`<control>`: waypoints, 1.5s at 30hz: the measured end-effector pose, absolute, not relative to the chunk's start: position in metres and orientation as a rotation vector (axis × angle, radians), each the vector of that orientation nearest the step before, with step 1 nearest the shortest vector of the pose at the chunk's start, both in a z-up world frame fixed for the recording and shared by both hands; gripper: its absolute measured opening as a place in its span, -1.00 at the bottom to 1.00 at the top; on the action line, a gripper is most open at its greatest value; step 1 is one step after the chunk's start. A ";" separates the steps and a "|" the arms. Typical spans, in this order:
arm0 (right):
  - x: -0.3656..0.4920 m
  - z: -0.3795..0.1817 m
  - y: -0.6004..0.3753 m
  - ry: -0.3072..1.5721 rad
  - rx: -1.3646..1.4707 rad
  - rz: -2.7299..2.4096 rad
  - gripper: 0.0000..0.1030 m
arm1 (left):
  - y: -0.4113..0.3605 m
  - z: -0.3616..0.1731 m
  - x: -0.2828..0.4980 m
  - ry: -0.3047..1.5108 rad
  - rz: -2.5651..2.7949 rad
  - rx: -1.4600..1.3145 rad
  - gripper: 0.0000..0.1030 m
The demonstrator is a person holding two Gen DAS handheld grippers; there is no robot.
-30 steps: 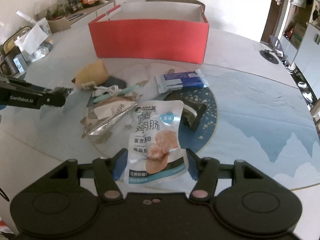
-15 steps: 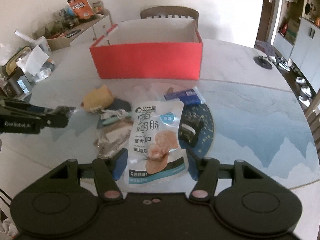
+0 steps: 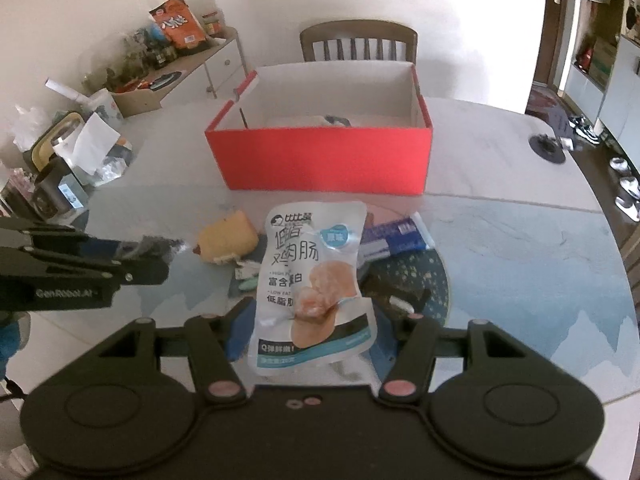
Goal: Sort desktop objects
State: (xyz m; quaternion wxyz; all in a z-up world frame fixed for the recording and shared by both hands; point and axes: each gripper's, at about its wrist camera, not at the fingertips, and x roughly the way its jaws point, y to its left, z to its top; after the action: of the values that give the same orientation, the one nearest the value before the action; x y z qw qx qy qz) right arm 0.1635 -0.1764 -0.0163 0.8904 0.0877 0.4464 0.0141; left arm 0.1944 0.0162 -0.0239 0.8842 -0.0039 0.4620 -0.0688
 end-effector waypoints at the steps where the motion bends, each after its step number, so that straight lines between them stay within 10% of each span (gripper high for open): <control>1: 0.166 -0.014 -0.177 0.927 0.183 0.031 0.17 | 0.016 -0.022 0.196 0.960 -0.140 -0.005 -0.28; 45: 0.325 0.034 -0.231 0.922 0.198 0.078 0.17 | 0.010 0.031 0.355 0.919 -0.082 0.004 -0.28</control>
State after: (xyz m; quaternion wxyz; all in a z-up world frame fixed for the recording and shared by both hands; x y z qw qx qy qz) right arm 0.3249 -0.2314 0.0337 0.8901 0.0953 0.4441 0.0376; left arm 0.3554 0.0104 0.0305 0.8954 0.0019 0.4436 -0.0397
